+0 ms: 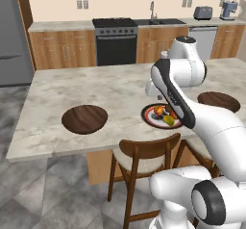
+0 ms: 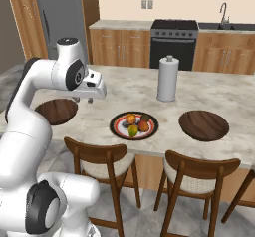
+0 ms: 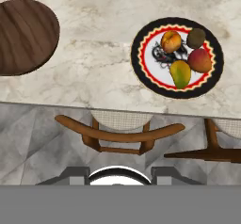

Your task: Take the fruits from the plate on the dining counter and place two fruits in each bowl.

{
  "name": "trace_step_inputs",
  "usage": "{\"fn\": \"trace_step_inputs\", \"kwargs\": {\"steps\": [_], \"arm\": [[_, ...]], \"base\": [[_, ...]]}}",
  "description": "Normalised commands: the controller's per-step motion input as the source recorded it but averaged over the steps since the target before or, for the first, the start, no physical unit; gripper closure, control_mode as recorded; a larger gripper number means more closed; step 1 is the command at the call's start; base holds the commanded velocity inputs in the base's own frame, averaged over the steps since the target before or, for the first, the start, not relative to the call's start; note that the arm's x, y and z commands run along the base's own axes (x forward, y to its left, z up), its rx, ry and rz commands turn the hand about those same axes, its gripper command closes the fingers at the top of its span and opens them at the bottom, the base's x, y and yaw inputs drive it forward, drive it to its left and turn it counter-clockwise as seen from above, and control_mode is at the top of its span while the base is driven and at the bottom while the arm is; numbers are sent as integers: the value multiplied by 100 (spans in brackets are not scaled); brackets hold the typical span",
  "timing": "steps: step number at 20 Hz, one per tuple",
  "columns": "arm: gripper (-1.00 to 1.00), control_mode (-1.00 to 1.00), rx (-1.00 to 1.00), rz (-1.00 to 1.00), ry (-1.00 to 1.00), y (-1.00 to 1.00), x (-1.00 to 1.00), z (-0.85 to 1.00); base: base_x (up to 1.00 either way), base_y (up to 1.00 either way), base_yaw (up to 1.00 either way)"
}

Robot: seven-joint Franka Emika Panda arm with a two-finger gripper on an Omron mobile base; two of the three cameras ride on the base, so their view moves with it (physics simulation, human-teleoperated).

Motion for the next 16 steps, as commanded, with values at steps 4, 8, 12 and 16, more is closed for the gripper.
{"fn": "trace_step_inputs", "kwargs": {"steps": [4, 8, 12, 16], "arm": [[-100, -100, -1, 0, 0, -11, -2, -13], [-100, -100, -2, 0, 0, -41, -3, -39], [-100, -100, -8, 5, 3, -45, 8, -33], [-100, -100, -3, 22, 2, -44, 22, -27]], "base": [[0, 0, 0], [0, 0, 0], [0, 0, 0], [0, 0, 0]]}}
